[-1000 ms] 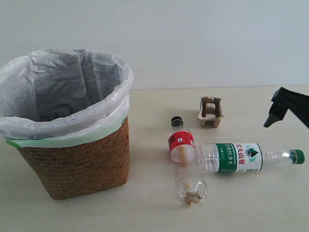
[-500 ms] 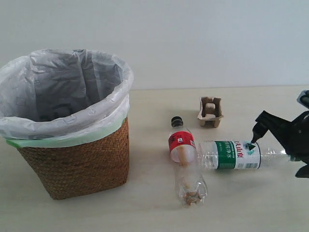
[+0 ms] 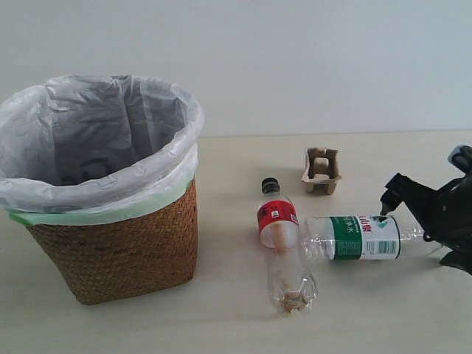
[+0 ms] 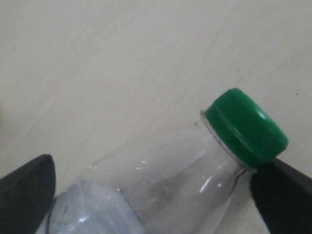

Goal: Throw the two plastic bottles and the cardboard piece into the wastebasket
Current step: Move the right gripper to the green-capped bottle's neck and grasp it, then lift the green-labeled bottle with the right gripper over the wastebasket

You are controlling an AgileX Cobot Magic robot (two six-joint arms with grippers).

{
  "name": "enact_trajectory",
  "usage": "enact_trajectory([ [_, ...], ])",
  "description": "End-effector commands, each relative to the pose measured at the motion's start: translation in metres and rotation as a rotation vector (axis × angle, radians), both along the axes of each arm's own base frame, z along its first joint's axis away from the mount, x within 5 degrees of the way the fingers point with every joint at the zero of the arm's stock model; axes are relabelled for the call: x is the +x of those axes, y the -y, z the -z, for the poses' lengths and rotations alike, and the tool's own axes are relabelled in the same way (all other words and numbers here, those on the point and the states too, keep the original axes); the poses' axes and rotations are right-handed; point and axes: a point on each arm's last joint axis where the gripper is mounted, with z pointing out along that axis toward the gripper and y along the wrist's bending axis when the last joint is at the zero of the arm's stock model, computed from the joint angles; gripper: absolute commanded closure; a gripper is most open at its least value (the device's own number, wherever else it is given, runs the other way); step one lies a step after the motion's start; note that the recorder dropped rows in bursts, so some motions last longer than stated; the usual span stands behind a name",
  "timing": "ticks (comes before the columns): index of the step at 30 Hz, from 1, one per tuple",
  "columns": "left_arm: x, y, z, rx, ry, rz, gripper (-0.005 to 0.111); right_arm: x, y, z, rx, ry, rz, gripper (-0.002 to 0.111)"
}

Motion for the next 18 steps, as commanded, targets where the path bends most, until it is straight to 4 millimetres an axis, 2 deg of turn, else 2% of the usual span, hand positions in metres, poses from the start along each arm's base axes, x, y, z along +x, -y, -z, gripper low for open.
enact_trajectory([
  [1, 0.0, 0.001, 0.0, -0.006, 0.004, 0.007, 0.102, 0.0, -0.001, 0.008, -0.01, -0.012, -0.008, 0.004],
  [4, 0.0, 0.001, 0.0, -0.006, 0.004, 0.007, 0.102, 0.001, 0.0, 0.008, -0.01, -0.007, -0.008, 0.007],
  [5, 0.0, 0.001, 0.0, -0.006, 0.004, 0.007, 0.102, 0.001, 0.0, 0.008, -0.01, -0.007, -0.008, 0.017],
  [6, 0.0, 0.001, 0.0, -0.006, 0.004, 0.007, 0.102, 0.0, -0.001, 0.008, -0.009, -0.015, -0.009, 0.033],
  [7, 0.0, 0.001, 0.0, -0.006, 0.004, 0.007, 0.102, 0.0, -0.001, 0.008, -0.009, -0.017, -0.009, 0.057],
  [9, 0.0, 0.001, 0.0, -0.006, 0.004, 0.007, 0.102, 0.0, -0.001, 0.009, -0.015, -0.017, -0.021, 0.089],
  [10, 0.0, 0.001, 0.0, -0.006, 0.004, 0.007, 0.102, 0.0, -0.001, 0.009, -0.025, -0.018, -0.04, 0.109],
  [13, 0.0, 0.001, 0.0, -0.006, 0.004, 0.007, 0.102, -0.001, -0.001, 0.005, -0.046, -0.008, -0.079, 0.106],
  [15, 0.0, 0.001, 0.0, -0.006, 0.004, 0.007, 0.102, 0.001, 0.0, -0.004, -0.063, 0.026, -0.106, 0.107],
  [18, 0.0, 0.001, 0.0, -0.006, 0.004, 0.007, 0.102, 0.005, -0.001, -0.036, -0.108, 0.121, -0.182, 0.107],
])
